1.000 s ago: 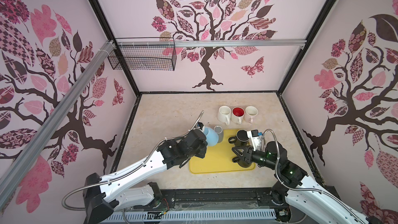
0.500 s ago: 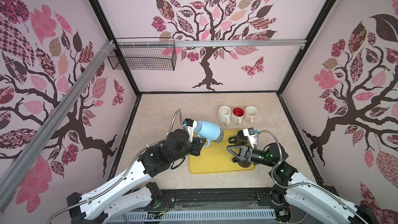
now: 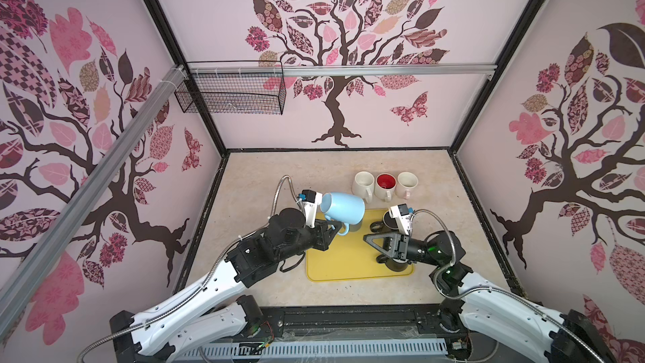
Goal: Turn the mug right side up
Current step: Place the mug at the top-center of the table.
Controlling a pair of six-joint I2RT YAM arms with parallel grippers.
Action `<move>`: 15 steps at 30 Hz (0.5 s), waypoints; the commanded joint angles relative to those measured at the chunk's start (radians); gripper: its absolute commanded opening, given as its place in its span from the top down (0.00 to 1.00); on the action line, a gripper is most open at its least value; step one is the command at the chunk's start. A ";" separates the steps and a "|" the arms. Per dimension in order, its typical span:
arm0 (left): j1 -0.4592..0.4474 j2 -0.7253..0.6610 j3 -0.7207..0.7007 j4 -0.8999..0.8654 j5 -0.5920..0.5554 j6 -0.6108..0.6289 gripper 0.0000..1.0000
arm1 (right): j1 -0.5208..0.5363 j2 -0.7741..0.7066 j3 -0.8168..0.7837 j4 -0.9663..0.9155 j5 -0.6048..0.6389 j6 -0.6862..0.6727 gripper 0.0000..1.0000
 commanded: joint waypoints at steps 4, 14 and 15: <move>0.002 -0.017 -0.026 0.189 0.041 -0.039 1.00 | -0.001 0.017 0.037 0.044 -0.014 -0.005 0.53; 0.002 -0.003 -0.091 0.331 0.109 -0.115 1.00 | 0.000 0.051 0.083 0.022 -0.009 -0.043 0.53; 0.002 -0.005 -0.099 0.345 0.113 -0.122 1.00 | -0.001 0.055 0.089 0.017 -0.012 -0.045 0.53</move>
